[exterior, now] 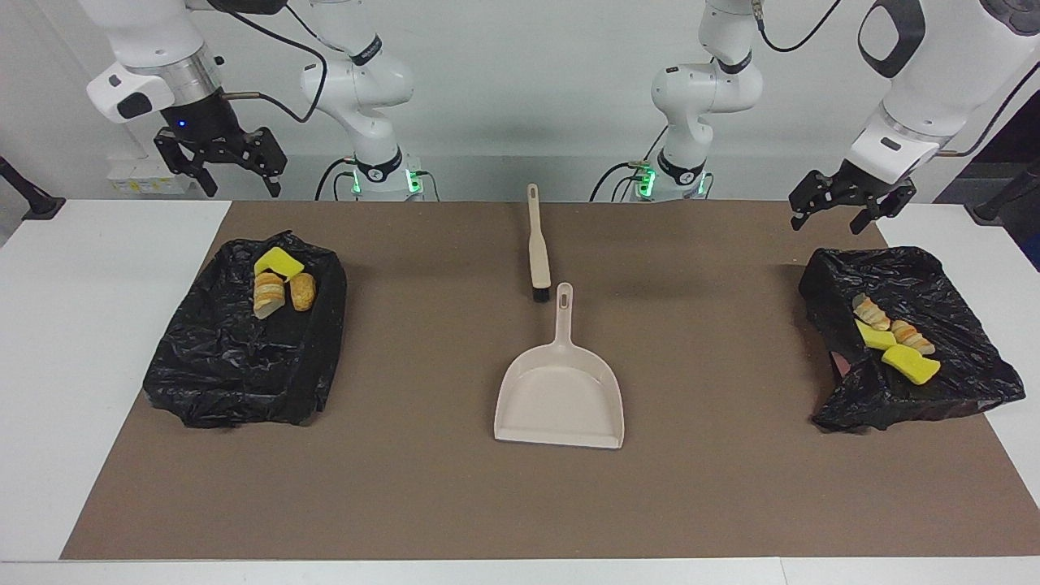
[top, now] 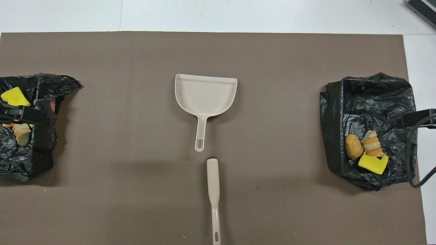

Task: Sweep and dump trash in bin

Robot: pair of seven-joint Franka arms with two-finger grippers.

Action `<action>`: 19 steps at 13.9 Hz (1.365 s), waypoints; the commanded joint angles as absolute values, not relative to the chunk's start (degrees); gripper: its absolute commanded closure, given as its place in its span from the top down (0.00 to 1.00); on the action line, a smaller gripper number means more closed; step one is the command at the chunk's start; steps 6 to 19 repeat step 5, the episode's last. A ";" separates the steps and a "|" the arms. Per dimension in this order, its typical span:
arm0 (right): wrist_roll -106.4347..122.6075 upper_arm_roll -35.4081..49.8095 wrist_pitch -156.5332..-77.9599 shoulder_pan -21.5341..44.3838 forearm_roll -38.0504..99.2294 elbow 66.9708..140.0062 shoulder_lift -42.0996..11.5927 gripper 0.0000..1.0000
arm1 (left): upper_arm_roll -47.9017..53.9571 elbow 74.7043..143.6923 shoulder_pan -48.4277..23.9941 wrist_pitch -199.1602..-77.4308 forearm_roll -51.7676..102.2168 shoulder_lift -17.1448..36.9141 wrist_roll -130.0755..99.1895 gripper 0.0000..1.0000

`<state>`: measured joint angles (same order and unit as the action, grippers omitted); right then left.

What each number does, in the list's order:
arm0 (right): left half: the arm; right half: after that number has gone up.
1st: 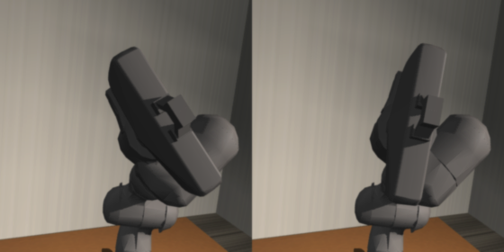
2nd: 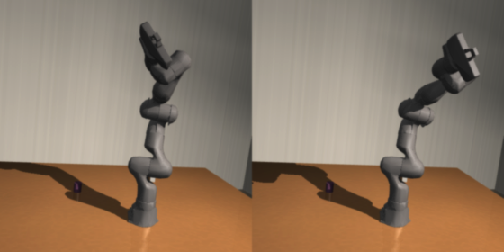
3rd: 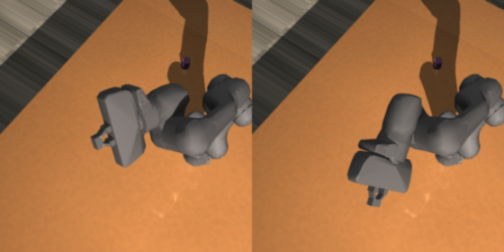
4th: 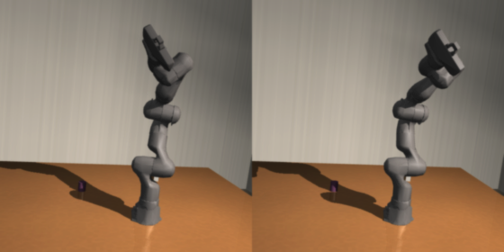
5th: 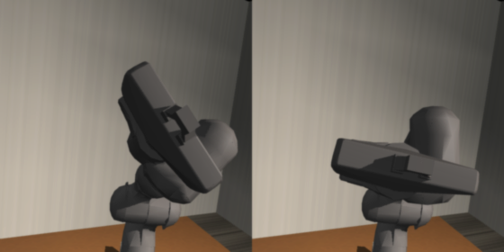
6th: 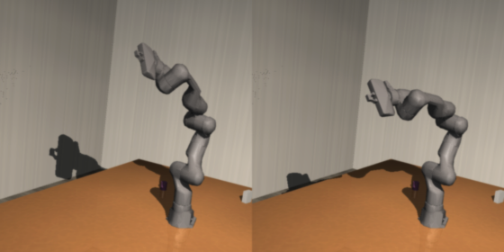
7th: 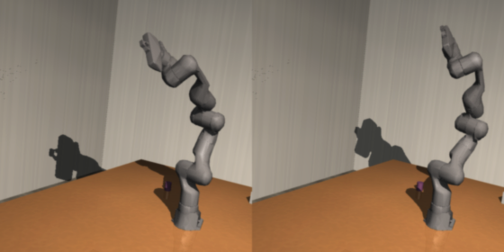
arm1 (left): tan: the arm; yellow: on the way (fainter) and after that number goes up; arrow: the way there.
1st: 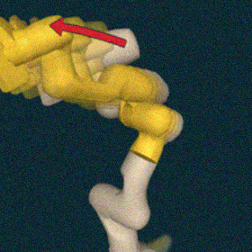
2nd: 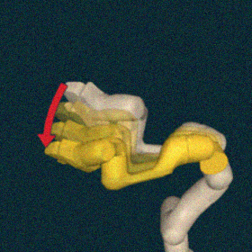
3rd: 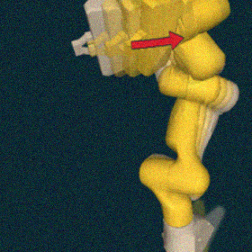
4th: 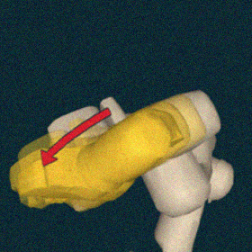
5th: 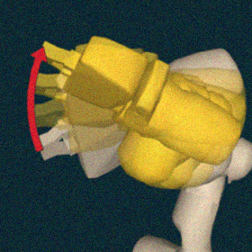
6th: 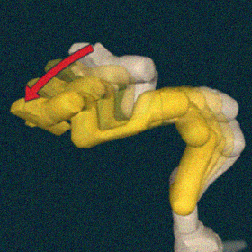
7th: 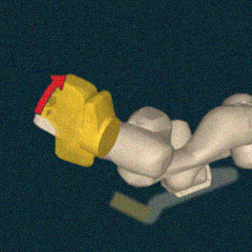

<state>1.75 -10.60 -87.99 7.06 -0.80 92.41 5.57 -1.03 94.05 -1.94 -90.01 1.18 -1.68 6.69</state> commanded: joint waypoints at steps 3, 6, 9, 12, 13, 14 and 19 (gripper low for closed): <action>3.34 -10.46 -88.94 6.59 -0.88 93.87 6.94 1.00 | -1.14 95.01 -2.11 -89.91 0.18 -2.64 7.03 1.00; 3.34 -10.46 -88.86 6.59 -0.88 93.87 6.94 1.00 | -1.14 95.01 -1.85 -89.74 0.18 -2.81 7.21 1.00; 3.34 -10.46 -88.86 6.59 -0.88 93.87 6.94 1.00 | -1.14 95.01 -1.85 -89.74 0.18 -2.81 7.21 1.00; 3.34 -10.46 -88.86 6.59 -0.88 93.87 6.94 1.00 | -1.14 95.01 -1.85 -89.74 0.18 -2.81 7.21 1.00; 3.34 -10.46 -88.86 6.59 -0.88 93.87 6.94 1.00 | -1.14 95.01 -1.85 -89.74 0.18 -2.81 7.21 1.00; 3.34 -10.46 -88.86 6.59 -0.88 93.87 6.94 1.00 | -1.14 95.01 -1.85 -89.74 0.18 -2.81 7.21 1.00; 3.34 -10.46 -88.86 6.59 -0.88 93.87 6.94 1.00 | -1.14 95.01 -1.85 -89.74 0.18 -2.81 7.21 1.00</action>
